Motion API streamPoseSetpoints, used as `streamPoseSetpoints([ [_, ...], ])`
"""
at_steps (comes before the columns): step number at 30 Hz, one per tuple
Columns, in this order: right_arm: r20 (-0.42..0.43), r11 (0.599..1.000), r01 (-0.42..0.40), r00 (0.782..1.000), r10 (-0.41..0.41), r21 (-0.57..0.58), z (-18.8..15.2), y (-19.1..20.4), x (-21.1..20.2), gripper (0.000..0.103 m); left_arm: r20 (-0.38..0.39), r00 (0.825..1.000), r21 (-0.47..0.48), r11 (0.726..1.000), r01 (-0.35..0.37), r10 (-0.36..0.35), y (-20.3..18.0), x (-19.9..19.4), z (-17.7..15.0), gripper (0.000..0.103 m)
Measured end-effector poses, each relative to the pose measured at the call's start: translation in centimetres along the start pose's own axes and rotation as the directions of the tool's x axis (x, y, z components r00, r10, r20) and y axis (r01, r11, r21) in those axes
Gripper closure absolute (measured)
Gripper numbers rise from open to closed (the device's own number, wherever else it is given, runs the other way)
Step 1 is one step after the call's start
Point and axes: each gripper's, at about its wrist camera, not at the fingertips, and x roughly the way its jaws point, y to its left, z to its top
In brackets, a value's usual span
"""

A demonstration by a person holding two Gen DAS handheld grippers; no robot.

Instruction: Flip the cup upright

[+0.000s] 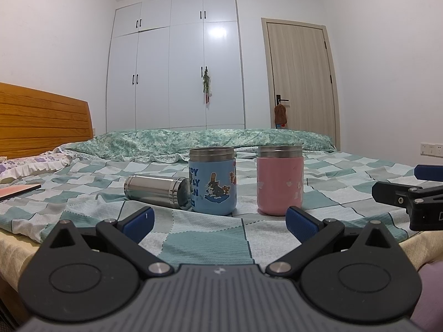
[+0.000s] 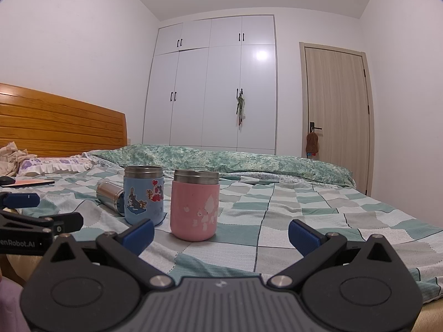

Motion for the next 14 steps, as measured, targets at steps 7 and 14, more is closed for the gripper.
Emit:
streamPoseSetpoints([
  [7, 0.000, 1.000, 0.000, 1.000, 0.000, 0.000, -0.01, 0.01, 0.00, 0.000, 0.004, 1.000, 0.004, 1.000, 0.003, -0.004, -0.16, 0.02, 0.05, 0.000],
  [14, 0.000, 1.000, 0.000, 1.000, 0.000, 0.000, -0.02, 0.04, 0.00, 0.000, 0.008, 1.000, 0.005, 1.000, 0.007, -0.007, -0.14, 0.00, 0.00, 0.000],
])
